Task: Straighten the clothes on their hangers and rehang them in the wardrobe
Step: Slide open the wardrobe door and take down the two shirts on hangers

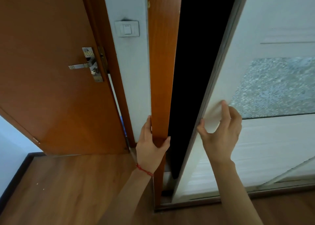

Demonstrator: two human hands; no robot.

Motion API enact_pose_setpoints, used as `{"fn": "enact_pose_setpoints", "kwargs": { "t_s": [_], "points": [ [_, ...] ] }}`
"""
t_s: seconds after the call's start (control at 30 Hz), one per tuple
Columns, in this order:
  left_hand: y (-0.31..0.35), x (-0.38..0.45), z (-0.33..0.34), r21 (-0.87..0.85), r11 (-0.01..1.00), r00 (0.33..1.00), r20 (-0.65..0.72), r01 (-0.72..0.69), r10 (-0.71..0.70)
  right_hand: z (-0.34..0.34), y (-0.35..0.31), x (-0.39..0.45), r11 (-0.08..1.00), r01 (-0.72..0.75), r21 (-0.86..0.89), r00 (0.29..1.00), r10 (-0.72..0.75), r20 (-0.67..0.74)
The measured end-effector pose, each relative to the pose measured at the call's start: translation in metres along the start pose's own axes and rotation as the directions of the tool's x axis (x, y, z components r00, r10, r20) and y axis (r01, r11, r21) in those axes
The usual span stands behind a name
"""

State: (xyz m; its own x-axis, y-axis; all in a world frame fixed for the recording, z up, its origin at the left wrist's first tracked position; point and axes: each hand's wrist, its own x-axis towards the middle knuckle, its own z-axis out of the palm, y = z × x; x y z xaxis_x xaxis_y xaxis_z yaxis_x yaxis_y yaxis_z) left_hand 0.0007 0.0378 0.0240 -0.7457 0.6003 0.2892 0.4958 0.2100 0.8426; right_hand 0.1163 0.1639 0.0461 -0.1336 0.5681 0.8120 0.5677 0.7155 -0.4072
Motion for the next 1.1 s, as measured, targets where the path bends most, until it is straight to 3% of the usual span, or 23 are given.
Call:
{"fn": "enact_pose_setpoints", "kwargs": {
  "t_s": [0.1,0.17,0.3,0.37,0.47,0.57,0.7,0.87,1.1],
  "points": [
    [-0.003,0.0,0.0,-0.01,1.0,0.999,-0.02,-0.026,0.025,-0.011,0.022,0.007,0.997,-0.062,-0.034,0.998,0.062,-0.004],
    [0.0,-0.004,0.0,0.013,0.993,0.989,-0.085,-0.121,0.122,-0.019,0.039,0.013,0.992,-0.091,-0.084,0.996,0.09,-0.015],
    [0.026,-0.021,0.002,0.111,0.898,0.845,-0.304,-0.426,0.439,-0.036,0.071,0.025,0.974,-0.176,-0.142,0.984,0.173,-0.032],
    [0.044,-0.03,0.014,0.13,0.807,0.764,-0.264,-0.576,0.588,-0.045,0.085,0.033,0.965,-0.205,-0.165,0.979,0.201,-0.037],
    [0.066,-0.033,0.054,-0.007,0.7,0.7,-0.046,-0.714,0.713,-0.057,0.104,0.047,0.945,-0.284,-0.161,0.959,0.281,-0.041],
    [0.092,-0.021,0.117,-0.148,0.738,0.722,0.153,-0.658,0.675,-0.072,0.126,0.071,0.94,-0.321,-0.118,0.945,0.309,-0.11],
    [0.13,-0.002,0.205,-0.243,0.855,0.727,0.45,-0.459,0.519,-0.085,0.156,0.092,0.966,-0.227,-0.125,0.973,0.22,-0.063],
    [0.161,0.012,0.288,-0.299,0.896,0.817,0.386,-0.328,0.428,-0.096,0.198,0.102,0.983,-0.136,-0.12,0.99,0.133,-0.037],
    [0.201,0.012,0.35,-0.309,0.903,0.822,0.398,-0.298,0.408,-0.112,0.262,0.123,0.978,-0.164,-0.128,0.986,0.157,-0.063]
  ]
}}
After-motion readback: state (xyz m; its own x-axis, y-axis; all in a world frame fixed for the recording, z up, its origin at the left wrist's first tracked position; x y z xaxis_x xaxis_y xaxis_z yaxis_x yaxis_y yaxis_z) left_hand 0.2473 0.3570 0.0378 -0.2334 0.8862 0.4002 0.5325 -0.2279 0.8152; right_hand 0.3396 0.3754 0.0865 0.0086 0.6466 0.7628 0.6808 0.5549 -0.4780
